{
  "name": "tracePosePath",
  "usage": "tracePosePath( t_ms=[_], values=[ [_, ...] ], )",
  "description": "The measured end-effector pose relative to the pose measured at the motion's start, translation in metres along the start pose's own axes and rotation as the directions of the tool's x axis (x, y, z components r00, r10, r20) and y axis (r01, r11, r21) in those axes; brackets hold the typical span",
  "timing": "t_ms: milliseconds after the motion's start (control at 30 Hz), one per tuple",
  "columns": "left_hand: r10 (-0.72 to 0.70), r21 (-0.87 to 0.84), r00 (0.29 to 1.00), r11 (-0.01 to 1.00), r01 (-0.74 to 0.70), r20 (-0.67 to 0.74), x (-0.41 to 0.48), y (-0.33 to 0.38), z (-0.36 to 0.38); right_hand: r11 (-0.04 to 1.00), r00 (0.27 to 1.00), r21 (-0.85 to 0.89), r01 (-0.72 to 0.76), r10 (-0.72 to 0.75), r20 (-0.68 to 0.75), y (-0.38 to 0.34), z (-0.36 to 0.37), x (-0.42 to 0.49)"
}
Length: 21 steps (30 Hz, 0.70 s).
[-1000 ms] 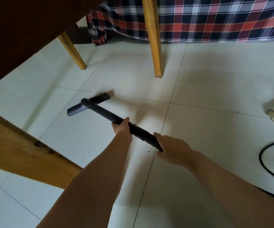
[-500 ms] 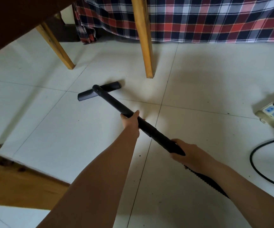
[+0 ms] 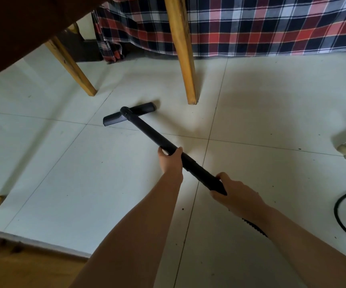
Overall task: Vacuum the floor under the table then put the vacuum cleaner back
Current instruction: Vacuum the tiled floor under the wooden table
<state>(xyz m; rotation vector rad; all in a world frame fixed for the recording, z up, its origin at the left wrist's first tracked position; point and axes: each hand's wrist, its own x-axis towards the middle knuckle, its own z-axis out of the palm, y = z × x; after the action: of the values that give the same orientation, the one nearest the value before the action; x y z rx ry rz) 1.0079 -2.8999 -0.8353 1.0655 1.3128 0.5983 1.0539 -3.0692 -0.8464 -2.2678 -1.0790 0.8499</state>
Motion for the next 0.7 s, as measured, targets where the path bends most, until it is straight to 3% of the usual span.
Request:
tracePosePath(
  t_ms=[400, 700],
  values=[
    [-0.004, 0.017, 0.999, 1.000, 0.003, 0.054, 0.038, 0.024, 0.023, 0.998, 0.998, 0.032, -0.049, 0.050, -0.042, -0.014, -0.022, 0.033],
    [0.000, 0.041, 0.999, 0.999, -0.001, 0.034, 0.007, 0.001, 0.028, 0.999, 0.999, 0.030, -0.040, 0.040, 0.009, 0.010, -0.021, 0.002]
  ],
)
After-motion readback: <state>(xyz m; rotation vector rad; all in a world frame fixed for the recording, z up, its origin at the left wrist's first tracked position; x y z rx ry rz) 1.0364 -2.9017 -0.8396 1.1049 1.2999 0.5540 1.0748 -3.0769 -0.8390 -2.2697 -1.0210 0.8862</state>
